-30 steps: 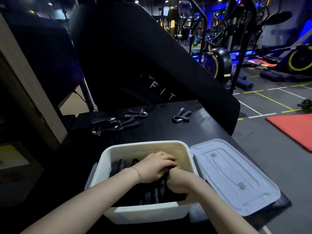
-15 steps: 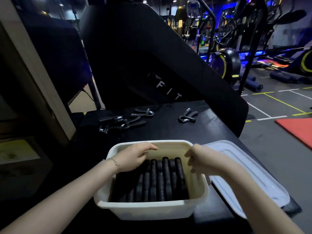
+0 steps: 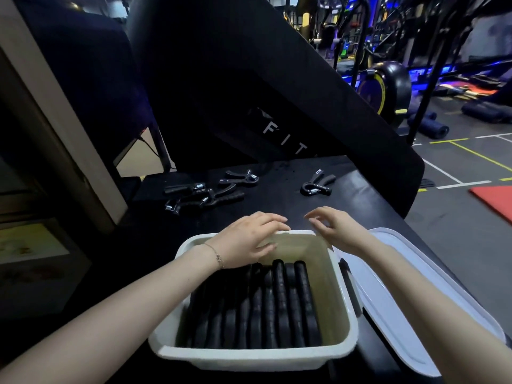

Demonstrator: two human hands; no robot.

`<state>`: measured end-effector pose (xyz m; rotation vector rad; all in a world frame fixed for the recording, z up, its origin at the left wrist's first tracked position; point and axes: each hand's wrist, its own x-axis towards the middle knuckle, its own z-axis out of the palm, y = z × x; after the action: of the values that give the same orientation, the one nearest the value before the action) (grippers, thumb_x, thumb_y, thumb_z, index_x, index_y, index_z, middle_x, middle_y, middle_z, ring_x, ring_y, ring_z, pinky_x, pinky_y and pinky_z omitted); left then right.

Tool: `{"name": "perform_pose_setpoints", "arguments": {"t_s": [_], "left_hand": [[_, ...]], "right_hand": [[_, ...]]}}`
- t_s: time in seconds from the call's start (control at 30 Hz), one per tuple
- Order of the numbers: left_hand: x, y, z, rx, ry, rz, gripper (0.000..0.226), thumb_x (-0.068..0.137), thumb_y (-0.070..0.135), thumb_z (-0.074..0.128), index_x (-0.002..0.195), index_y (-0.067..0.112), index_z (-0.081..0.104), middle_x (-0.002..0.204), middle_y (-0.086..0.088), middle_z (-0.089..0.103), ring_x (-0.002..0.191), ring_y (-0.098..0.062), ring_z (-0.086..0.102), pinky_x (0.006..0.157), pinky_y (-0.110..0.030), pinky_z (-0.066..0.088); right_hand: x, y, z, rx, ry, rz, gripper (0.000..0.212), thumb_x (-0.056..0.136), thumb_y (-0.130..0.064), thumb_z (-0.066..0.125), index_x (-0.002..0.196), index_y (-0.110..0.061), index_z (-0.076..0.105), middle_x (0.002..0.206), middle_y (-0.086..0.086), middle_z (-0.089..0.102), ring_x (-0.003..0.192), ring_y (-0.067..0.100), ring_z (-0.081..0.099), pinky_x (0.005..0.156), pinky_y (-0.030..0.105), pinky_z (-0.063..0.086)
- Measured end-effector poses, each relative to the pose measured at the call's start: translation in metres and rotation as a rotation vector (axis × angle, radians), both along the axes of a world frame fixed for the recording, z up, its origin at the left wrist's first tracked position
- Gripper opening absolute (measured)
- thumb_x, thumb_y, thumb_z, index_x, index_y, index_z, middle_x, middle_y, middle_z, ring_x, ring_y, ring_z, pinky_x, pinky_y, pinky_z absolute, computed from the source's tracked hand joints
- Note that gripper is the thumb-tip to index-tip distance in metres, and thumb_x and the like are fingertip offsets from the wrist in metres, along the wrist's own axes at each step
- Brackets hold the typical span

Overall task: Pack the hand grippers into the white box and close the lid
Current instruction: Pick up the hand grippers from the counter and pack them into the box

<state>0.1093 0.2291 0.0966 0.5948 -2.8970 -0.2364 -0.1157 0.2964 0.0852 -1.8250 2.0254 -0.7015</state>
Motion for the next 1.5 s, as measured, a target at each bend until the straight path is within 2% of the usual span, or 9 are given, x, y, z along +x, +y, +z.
{"name": "perform_pose_setpoints", "arguments": {"t_s": [0.1, 0.27, 0.43, 0.77, 0.9, 1.03, 1.17, 1.3, 1.5], "left_hand": [[-0.009, -0.013, -0.007, 0.073, -0.06, 0.015, 0.049, 0.091, 0.051, 0.032, 0.131, 0.027, 0.047, 0.131, 0.013, 0.05, 0.117, -0.008, 0.044, 0.1, -0.034, 0.04], [-0.017, -0.015, -0.016, 0.064, -0.04, 0.056, 0.054, 0.091, 0.051, 0.015, 0.132, 0.033, 0.045, 0.124, 0.016, 0.056, 0.111, -0.007, 0.051, 0.086, -0.036, 0.049], [-0.017, -0.01, -0.019, 0.028, 0.022, 0.095, 0.045, 0.094, 0.043, 0.021, 0.129, 0.035, 0.049, 0.115, 0.017, 0.062, 0.106, -0.009, 0.057, 0.074, -0.038, 0.052], [-0.018, -0.013, -0.032, -0.036, 0.137, 0.102, 0.029, 0.096, 0.029, 0.042, 0.12, 0.03, 0.058, 0.104, 0.016, 0.067, 0.102, -0.005, 0.061, 0.063, -0.031, 0.053], [-0.02, -0.013, -0.031, -0.055, 0.135, 0.111, 0.029, 0.096, 0.028, 0.042, 0.118, 0.028, 0.06, 0.101, 0.014, 0.068, 0.099, -0.006, 0.062, 0.062, -0.029, 0.052], [-0.02, -0.012, -0.031, -0.058, 0.133, 0.123, 0.029, 0.095, 0.028, 0.041, 0.117, 0.028, 0.061, 0.101, 0.014, 0.068, 0.099, -0.007, 0.062, 0.061, -0.03, 0.052], [-0.019, -0.012, -0.03, -0.091, 0.133, 0.125, 0.031, 0.095, 0.03, 0.039, 0.117, 0.03, 0.061, 0.099, 0.015, 0.067, 0.097, -0.005, 0.062, 0.058, -0.027, 0.051], [-0.019, -0.012, -0.031, -0.128, 0.143, 0.115, 0.029, 0.094, 0.031, 0.04, 0.116, 0.032, 0.06, 0.096, 0.016, 0.067, 0.094, -0.005, 0.063, 0.055, -0.023, 0.046], [-0.017, -0.01, -0.027, -0.07, 0.116, 0.137, 0.034, 0.096, 0.039, 0.033, 0.12, 0.036, 0.056, 0.103, 0.018, 0.065, 0.101, -0.004, 0.058, 0.062, -0.023, 0.044]], "right_hand": [[-0.016, -0.025, -0.018, -0.008, 0.038, -0.032, 0.025, 0.094, -0.03, 0.049, 0.115, -0.02, 0.059, 0.121, 0.0, 0.058, 0.112, 0.02, 0.056, 0.095, 0.038, 0.044], [-0.046, -0.083, -0.044, 0.058, 0.166, -0.087, 0.047, 0.092, -0.037, 0.052, 0.132, -0.013, 0.046, 0.137, 0.014, 0.046, 0.122, 0.032, 0.048, 0.099, 0.041, 0.041], [-0.067, -0.139, -0.072, 0.138, 0.248, -0.208, 0.063, 0.088, -0.045, 0.055, 0.137, -0.009, 0.038, 0.143, 0.022, 0.036, 0.126, 0.043, 0.038, 0.102, 0.051, 0.037], [-0.098, -0.208, -0.113, 0.3, 0.227, -0.352, 0.08, 0.085, -0.062, 0.048, 0.148, -0.026, 0.015, 0.159, 0.006, 0.004, 0.145, 0.035, -0.003, 0.109, 0.065, 0.006], [-0.1, -0.216, -0.112, 0.241, 0.233, -0.399, 0.066, 0.09, -0.053, 0.046, 0.146, -0.025, 0.024, 0.154, 0.017, 0.018, 0.138, 0.041, 0.016, 0.108, 0.059, 0.016], [-0.096, -0.217, -0.108, 0.19, 0.347, -0.437, 0.051, 0.093, -0.036, 0.049, 0.134, -0.007, 0.041, 0.134, 0.034, 0.038, 0.126, 0.045, 0.031, 0.103, 0.051, 0.028], [-0.092, -0.209, -0.11, 0.07, 0.429, -0.401, 0.031, 0.093, -0.006, 0.044, 0.121, 0.004, 0.051, 0.12, 0.036, 0.047, 0.114, 0.048, 0.041, 0.093, 0.052, 0.037], [-0.081, -0.188, -0.109, 0.004, 0.42, -0.316, 0.024, 0.088, -0.004, 0.049, 0.106, 0.008, 0.059, 0.108, 0.035, 0.057, 0.104, 0.047, 0.05, 0.087, 0.048, 0.04], [-0.051, -0.137, -0.073, -0.215, -0.01, -0.319, 0.021, 0.087, -0.013, 0.058, 0.098, 0.001, 0.069, 0.097, 0.028, 0.068, 0.092, 0.037, 0.063, 0.077, 0.039, 0.046]]}}
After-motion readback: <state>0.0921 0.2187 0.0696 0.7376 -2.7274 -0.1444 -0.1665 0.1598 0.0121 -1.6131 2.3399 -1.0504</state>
